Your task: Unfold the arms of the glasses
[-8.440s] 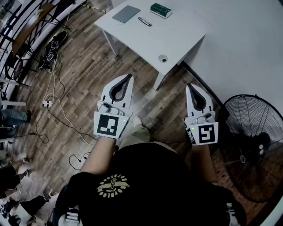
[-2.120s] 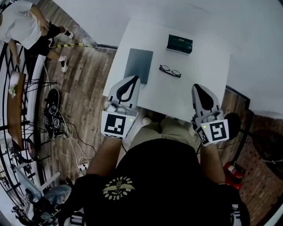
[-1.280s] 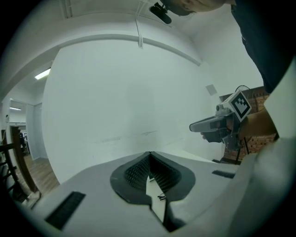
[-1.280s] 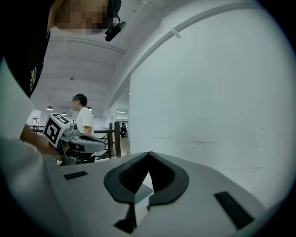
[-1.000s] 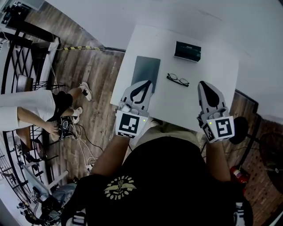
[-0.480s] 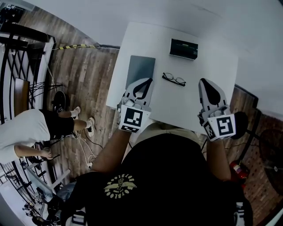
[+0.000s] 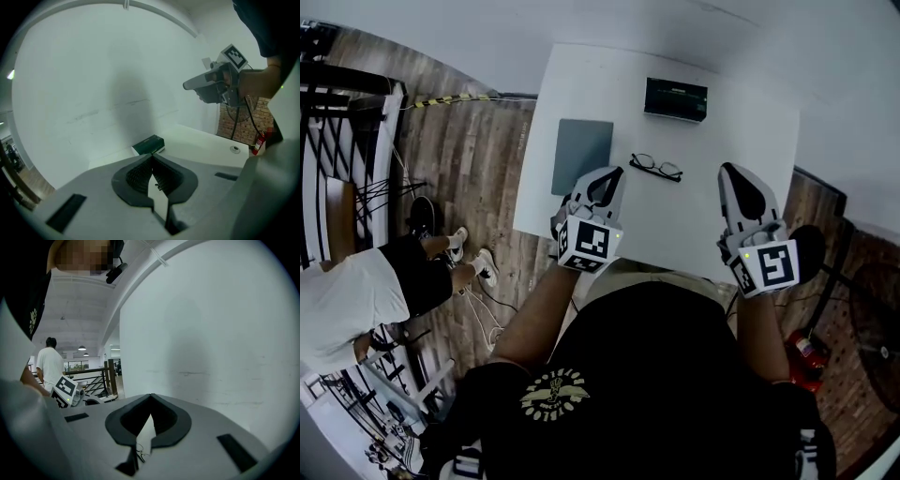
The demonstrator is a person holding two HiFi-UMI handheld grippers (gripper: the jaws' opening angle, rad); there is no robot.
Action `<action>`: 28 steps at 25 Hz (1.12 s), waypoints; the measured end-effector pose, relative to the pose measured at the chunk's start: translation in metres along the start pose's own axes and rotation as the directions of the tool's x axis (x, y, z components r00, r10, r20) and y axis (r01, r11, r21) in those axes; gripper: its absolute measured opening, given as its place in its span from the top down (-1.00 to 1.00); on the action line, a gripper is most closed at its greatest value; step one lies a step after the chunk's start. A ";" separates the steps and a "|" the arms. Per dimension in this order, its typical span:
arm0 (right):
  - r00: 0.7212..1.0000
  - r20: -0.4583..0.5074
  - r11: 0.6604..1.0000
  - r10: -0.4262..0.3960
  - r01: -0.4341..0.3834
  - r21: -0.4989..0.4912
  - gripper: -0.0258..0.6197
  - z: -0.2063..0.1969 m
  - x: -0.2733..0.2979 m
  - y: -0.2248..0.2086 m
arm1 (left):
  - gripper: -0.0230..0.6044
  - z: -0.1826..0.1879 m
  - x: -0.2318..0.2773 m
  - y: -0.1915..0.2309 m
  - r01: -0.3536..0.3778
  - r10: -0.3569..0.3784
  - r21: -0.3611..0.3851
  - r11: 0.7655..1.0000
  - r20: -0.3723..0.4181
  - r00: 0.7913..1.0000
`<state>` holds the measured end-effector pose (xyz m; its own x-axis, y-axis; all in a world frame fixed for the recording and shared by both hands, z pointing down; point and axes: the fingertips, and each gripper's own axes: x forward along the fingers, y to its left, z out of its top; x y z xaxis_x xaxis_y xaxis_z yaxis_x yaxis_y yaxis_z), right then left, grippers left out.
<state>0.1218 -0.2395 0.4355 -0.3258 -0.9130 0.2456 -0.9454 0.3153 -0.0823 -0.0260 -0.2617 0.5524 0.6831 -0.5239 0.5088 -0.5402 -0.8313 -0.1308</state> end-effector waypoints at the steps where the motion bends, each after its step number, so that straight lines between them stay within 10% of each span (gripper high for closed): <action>1: 1.000 -0.001 1.000 -0.006 0.006 0.005 0.92 -0.001 -0.001 -0.003 | 0.90 -0.003 0.006 -0.004 0.011 -0.010 0.017 1.000 -0.012 1.000; 28: 0.995 -0.043 0.994 -0.090 0.092 0.054 0.92 -0.031 -0.038 -0.073 | 0.80 -0.096 0.127 -0.075 0.260 -0.079 0.387 0.885 -0.425 0.902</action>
<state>0.2032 -0.2192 0.4625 -0.2392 -0.9256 0.2934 -0.9701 0.2153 -0.1118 0.0539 -0.2476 0.7086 0.4495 -0.3279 0.8309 -0.1100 -0.9434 -0.3128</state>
